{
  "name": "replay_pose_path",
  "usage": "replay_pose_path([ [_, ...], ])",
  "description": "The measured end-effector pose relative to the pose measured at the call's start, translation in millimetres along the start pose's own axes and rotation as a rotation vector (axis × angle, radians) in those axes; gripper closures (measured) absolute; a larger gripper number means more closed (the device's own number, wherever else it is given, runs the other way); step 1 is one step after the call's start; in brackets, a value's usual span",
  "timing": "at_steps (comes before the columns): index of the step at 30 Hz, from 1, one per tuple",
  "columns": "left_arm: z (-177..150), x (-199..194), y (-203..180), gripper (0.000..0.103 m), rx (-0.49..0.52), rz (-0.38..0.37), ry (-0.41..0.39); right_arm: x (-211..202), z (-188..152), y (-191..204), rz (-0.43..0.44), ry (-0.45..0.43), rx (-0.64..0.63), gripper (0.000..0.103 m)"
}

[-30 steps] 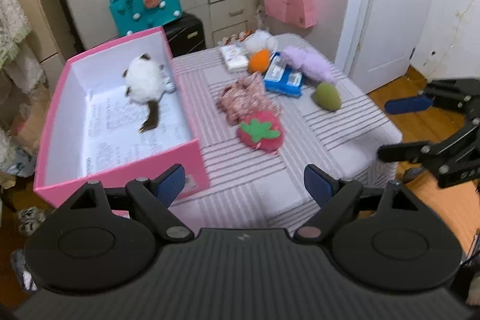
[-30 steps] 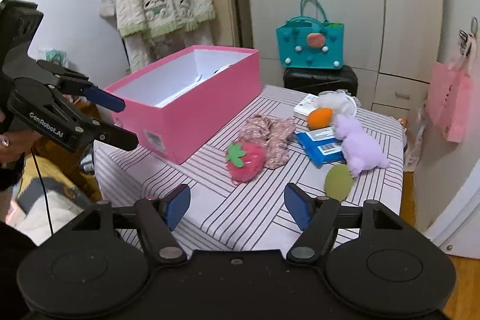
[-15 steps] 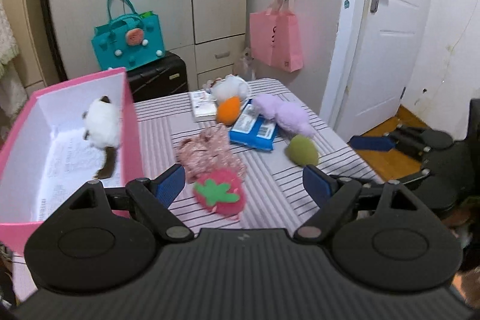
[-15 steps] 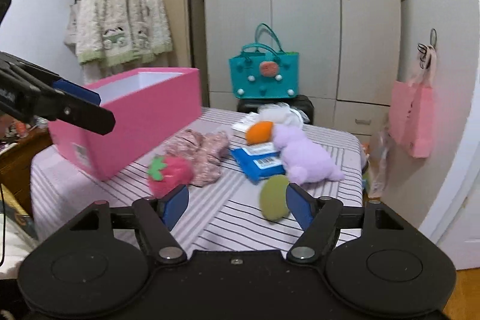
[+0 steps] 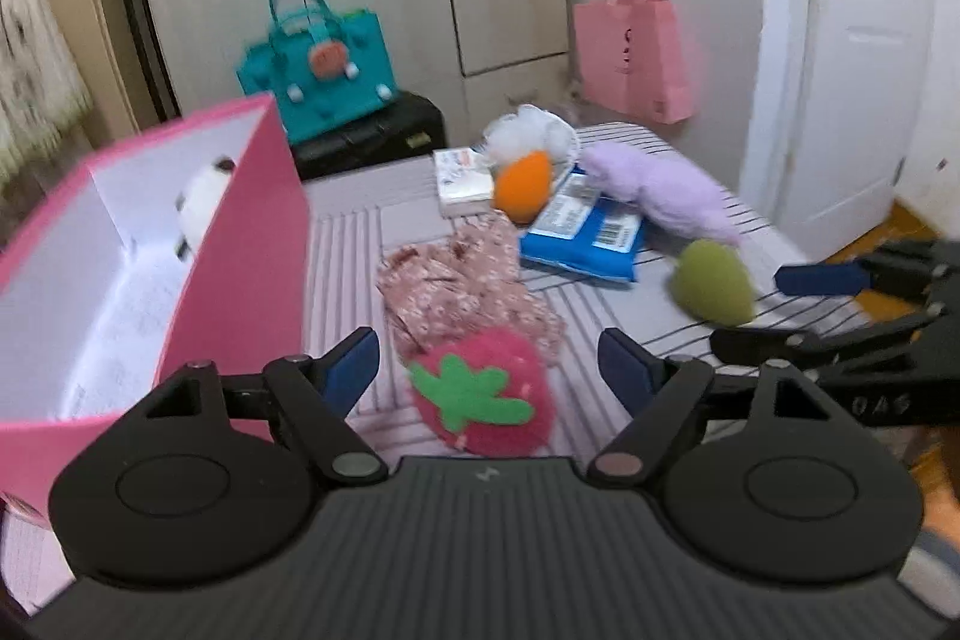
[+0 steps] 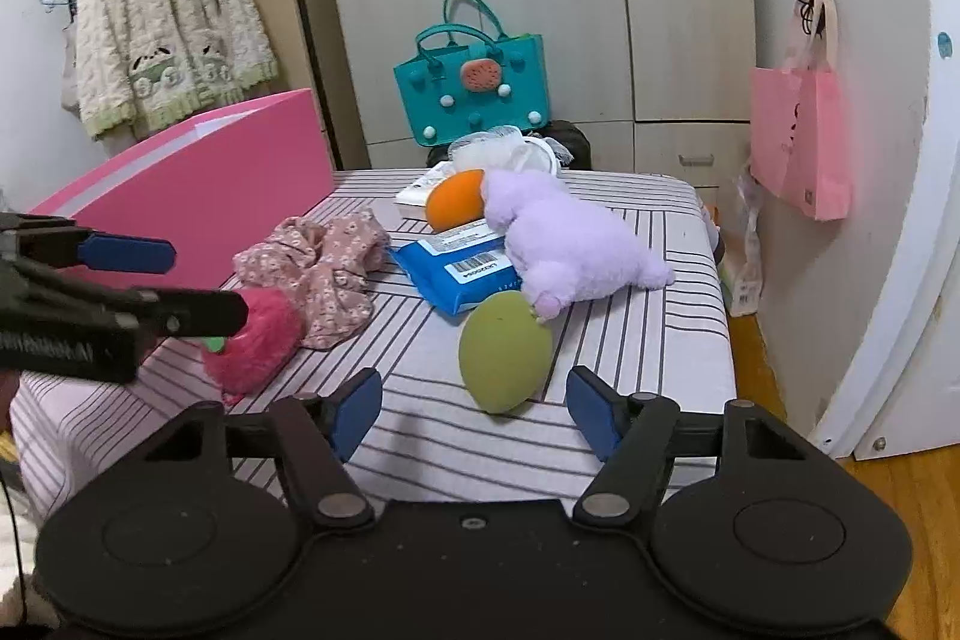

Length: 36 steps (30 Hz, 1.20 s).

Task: Organize soft objects
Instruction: 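Move the left tool to the pink strawberry plush while the right tool approaches the green sponge, then grasp the strawberry plush with the left gripper while the right gripper grasps the green sponge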

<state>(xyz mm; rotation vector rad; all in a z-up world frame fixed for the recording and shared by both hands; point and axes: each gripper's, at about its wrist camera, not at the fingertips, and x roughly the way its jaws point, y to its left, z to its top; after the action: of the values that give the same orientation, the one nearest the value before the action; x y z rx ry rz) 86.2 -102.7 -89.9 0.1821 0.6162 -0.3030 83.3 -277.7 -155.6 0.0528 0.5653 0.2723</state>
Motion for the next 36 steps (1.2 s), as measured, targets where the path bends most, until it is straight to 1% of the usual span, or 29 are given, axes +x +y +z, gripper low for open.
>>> replay_pose_path([
  [2, -3.7, 3.3, -6.1, 0.023, 0.040, 0.044, -0.022, 3.9, -0.1, 3.2, -0.026, -0.023, -0.021, 0.031],
  [4, -4.1, 7.8, -4.9, 0.025, 0.027, 0.044, -0.018, 5.8, -0.6, 8.6, -0.062, -0.056, -0.056, 0.031],
  [6, -3.7, 13.8, -0.8, 0.026, -0.007, 0.034, 0.003, 7.3, -1.0, 11.3, -0.070, -0.076, -0.073, 0.032],
  [10, -6.7, 26.4, -1.0, 0.038, -0.009, 0.074, 0.032, 14.4, 0.9, 8.5, -0.066, -0.068, -0.043, 0.035],
  [13, -9.1, 34.0, 0.3, 0.041, -0.023, 0.078, 0.052, 19.9, 2.3, 4.3, -0.064, -0.056, -0.013, 0.041],
  [14, -9.5, 35.4, 2.0, 0.041, -0.039, 0.073, 0.056, 21.2, 2.3, 3.2, -0.060, -0.050, -0.003, 0.045],
  [16, -10.0, 37.6, 6.9, 0.041, -0.082, 0.067, 0.059, 25.5, 3.6, 1.8, -0.064, -0.036, 0.010, 0.047],
  [18, -9.8, 39.4, 12.6, 0.041, -0.120, 0.057, 0.065, 28.5, 3.2, 0.6, -0.076, -0.026, 0.018, 0.054],
  [20, -10.0, 40.9, 13.5, 0.041, -0.120, 0.049, 0.069, 30.7, 1.3, -1.6, -0.090, -0.023, 0.042, 0.060],
  [24, -12.1, 46.5, 13.2, 0.041, -0.131, 0.049, 0.083, 26.5, -2.7, -1.2, -0.096, -0.043, 0.055, 0.061],
  [26, -13.9, 50.3, 14.8, 0.041, -0.140, 0.046, 0.095, 24.5, -3.3, -0.2, -0.079, -0.040, 0.064, 0.061],
  [28, -14.7, 52.7, 15.6, 0.049, -0.142, 0.047, 0.099, 22.4, -4.2, 1.8, -0.059, -0.037, 0.066, 0.061],
  [32, -16.0, 52.3, 17.4, 0.052, -0.165, 0.025, 0.102, 18.5, -5.1, 7.6, -0.039, -0.042, 0.061, 0.061],
  [36, -17.1, 52.5, 18.2, 0.054, -0.169, 0.034, 0.099, 16.8, -5.9, 10.3, -0.013, -0.037, 0.076, 0.061],
])
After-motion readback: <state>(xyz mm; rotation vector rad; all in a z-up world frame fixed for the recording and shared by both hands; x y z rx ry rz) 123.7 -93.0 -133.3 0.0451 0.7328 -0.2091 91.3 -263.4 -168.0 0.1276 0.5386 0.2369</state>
